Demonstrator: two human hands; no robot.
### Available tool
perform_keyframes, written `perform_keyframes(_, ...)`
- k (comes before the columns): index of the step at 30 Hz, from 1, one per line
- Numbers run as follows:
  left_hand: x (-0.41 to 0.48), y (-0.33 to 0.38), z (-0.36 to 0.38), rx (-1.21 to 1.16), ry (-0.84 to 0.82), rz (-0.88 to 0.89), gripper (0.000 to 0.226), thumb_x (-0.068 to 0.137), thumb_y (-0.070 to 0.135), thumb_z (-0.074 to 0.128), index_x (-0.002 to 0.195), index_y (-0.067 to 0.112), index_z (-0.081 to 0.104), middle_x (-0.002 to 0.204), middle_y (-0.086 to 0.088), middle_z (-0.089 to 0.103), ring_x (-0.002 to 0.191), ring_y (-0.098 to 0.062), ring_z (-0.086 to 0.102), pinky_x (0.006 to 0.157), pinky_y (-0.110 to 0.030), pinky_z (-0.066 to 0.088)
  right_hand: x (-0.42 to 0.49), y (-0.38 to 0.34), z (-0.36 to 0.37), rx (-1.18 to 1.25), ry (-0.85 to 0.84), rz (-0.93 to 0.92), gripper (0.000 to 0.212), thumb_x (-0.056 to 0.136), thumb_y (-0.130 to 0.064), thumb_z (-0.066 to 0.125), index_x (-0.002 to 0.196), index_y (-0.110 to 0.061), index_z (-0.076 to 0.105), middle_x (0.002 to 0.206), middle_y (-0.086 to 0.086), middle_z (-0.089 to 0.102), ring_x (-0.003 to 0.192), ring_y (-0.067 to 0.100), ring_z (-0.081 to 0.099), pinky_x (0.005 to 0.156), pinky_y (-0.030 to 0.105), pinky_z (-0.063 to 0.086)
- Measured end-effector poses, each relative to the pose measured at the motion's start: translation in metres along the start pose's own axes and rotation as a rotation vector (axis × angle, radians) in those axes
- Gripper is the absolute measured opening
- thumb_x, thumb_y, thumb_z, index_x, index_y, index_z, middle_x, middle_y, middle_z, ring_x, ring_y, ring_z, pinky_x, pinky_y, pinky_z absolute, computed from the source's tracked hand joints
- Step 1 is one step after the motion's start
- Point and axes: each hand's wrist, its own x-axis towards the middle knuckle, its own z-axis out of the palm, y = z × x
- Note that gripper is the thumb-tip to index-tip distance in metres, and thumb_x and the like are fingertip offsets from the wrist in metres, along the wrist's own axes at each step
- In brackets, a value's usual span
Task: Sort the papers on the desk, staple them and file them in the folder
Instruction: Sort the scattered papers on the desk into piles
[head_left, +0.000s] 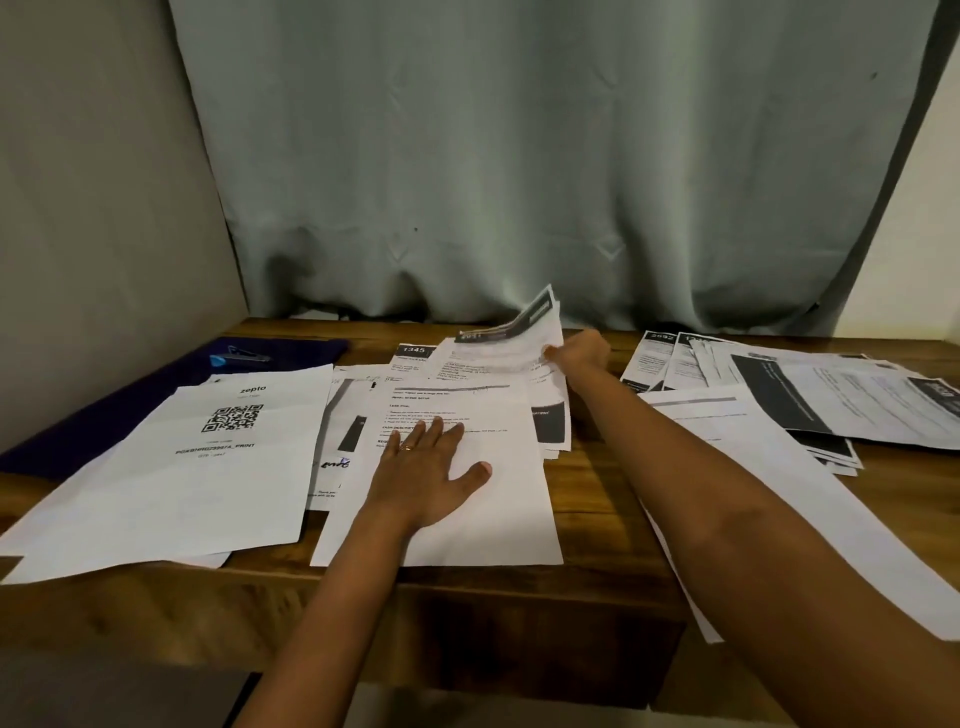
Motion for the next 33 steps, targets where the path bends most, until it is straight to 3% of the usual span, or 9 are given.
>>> perform_keyframes(3, 0.000, 0.000, 0.001, 0.011, -0.010, -0.002, 0.079, 0.085, 0.074, 0.016, 0.152, 0.033, 0.008, 0.161, 0.002, 0.000, 0.148, -0.020, -0.001, 0.117, -0.044, -0.003, 0.002, 0.003, -0.001, -0.035, 0.021, -0.007, 0.014, 0.083, -0.015, 0.072, 0.086, -0.005, 0.064, 0.108, 0.012, 0.066, 0.099, 0.024, 0.063, 0.069, 0.025, 0.047)
perform_keyframes(7, 0.001, 0.000, 0.001, 0.012, -0.003, -0.015, 0.075, 0.089, 0.072, 0.020, 0.152, 0.034, 0.009, 0.160, 0.004, 0.001, 0.148, -0.019, -0.001, 0.118, -0.044, -0.003, 0.010, 0.000, -0.012, 0.031, 0.143, -0.051, 0.020, 0.090, -0.011, 0.063, 0.107, -0.003, 0.068, 0.112, 0.013, 0.067, 0.102, 0.026, 0.063, 0.076, 0.028, 0.049)
perform_keyframes(15, 0.001, -0.001, 0.002, -0.005, 0.022, -0.014, 0.073, 0.090, 0.070, 0.023, 0.152, 0.032, 0.014, 0.160, 0.003, 0.006, 0.148, -0.019, 0.003, 0.118, -0.044, -0.002, 0.017, -0.027, -0.085, 0.323, 0.435, -0.211, 0.020, 0.094, -0.009, 0.049, 0.107, -0.001, 0.061, 0.108, 0.016, 0.064, 0.101, 0.026, 0.059, 0.083, 0.027, 0.042)
perform_keyframes(20, -0.003, 0.001, -0.003, -0.121, 0.055, -0.016, 0.070, 0.092, 0.069, 0.020, 0.151, 0.031, 0.021, 0.160, 0.002, 0.013, 0.147, -0.018, 0.008, 0.119, -0.044, 0.002, 0.023, -0.032, -0.144, 0.502, 0.585, -0.168, 0.006, 0.093, -0.013, 0.053, 0.087, -0.014, 0.056, 0.097, 0.007, 0.062, 0.084, 0.014, 0.052, 0.078, 0.023, 0.044)
perform_keyframes(22, -0.008, 0.003, -0.007, -0.328, 0.101, -0.038, 0.069, 0.091, 0.070, 0.023, 0.148, 0.031, 0.028, 0.158, 0.004, 0.021, 0.146, -0.018, 0.016, 0.119, -0.047, 0.011, 0.018, -0.031, -0.157, 0.503, 0.575, -0.134, 0.026, 0.092, -0.012, 0.054, 0.069, -0.020, 0.045, 0.092, 0.004, 0.057, 0.083, 0.014, 0.051, 0.076, 0.023, 0.044)
perform_keyframes(24, -0.015, 0.006, -0.014, -0.582, 0.267, -0.074, 0.065, 0.090, 0.068, 0.031, 0.143, 0.032, 0.036, 0.153, 0.002, 0.032, 0.140, -0.022, 0.030, 0.112, -0.047, 0.030, 0.003, -0.027, -0.161, 0.470, 0.505, -0.102, 0.034, 0.092, -0.011, 0.053, 0.063, -0.022, 0.039, 0.091, 0.004, 0.054, 0.083, 0.015, 0.051, 0.072, 0.021, 0.042)
perform_keyframes(26, -0.023, 0.012, -0.024, -0.800, 0.591, -0.110, 0.058, 0.092, 0.060, 0.040, 0.136, 0.024, 0.046, 0.143, -0.003, 0.045, 0.127, -0.018, 0.044, 0.095, -0.026, 0.045, -0.014, -0.020, -0.155, 0.414, 0.397, -0.070, 0.022, 0.092, -0.009, 0.053, 0.071, -0.013, 0.052, 0.094, 0.010, 0.059, 0.088, 0.020, 0.056, 0.079, 0.027, 0.047)
perform_keyframes(29, -0.034, 0.017, -0.049, -0.952, 0.964, -0.105, 0.046, 0.093, 0.048, 0.044, 0.124, 0.016, 0.054, 0.128, -0.003, 0.056, 0.110, -0.008, 0.049, 0.080, -0.003, 0.036, -0.044, -0.005, -0.129, 0.330, 0.270, -0.050, 0.012, 0.091, -0.003, 0.053, 0.086, 0.002, 0.062, 0.106, 0.018, 0.065, 0.101, 0.029, 0.061, 0.091, 0.041, 0.051)
perform_keyframes(33, -0.040, 0.014, -0.076, -0.899, 0.970, -0.036, 0.053, 0.090, 0.054, 0.041, 0.129, 0.020, 0.052, 0.132, 0.000, 0.052, 0.117, -0.011, 0.049, 0.091, -0.017, 0.040, -0.088, 0.006, -0.082, 0.280, 0.136, -0.033, 0.020, 0.090, -0.001, 0.053, 0.106, 0.006, 0.063, 0.113, 0.020, 0.064, 0.104, 0.033, 0.061, 0.080, 0.032, 0.048)
